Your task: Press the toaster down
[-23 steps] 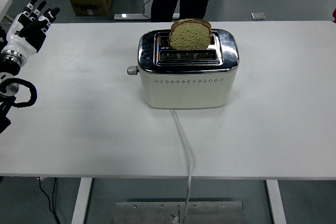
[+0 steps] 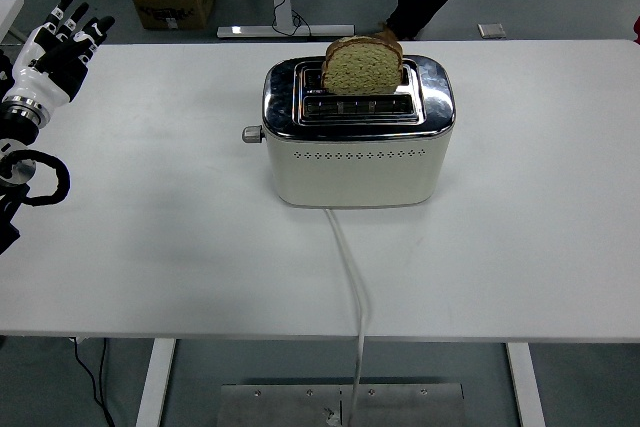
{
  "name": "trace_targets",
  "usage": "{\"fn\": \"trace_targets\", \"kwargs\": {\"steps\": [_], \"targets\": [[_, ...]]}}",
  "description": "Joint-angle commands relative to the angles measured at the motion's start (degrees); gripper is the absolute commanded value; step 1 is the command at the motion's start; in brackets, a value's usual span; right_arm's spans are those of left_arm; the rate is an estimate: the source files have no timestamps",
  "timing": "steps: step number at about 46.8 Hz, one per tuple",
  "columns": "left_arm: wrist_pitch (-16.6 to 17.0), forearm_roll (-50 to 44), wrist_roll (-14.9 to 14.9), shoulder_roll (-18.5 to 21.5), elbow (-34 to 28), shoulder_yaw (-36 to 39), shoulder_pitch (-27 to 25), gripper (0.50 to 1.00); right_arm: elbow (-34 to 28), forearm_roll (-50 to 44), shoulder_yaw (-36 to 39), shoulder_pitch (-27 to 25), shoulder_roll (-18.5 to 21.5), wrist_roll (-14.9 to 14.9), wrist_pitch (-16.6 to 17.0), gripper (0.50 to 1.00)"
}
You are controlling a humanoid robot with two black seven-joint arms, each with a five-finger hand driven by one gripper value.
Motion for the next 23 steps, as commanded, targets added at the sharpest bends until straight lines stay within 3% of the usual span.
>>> {"fn": "trace_targets", "kwargs": {"steps": [1, 23], "targets": [[0.0, 0.0, 0.0, 0.0, 0.1, 0.0, -1.2, 1.0, 0.1, 0.0, 0.0, 0.0, 0.0, 0.0, 0.0, 1.0], [-1.1, 6.6, -0.8, 1.4, -0.5, 1.5, -4.8, 1.0, 0.0, 0.0, 0.0, 0.0, 0.0, 0.0, 0.0, 0.998]]}}
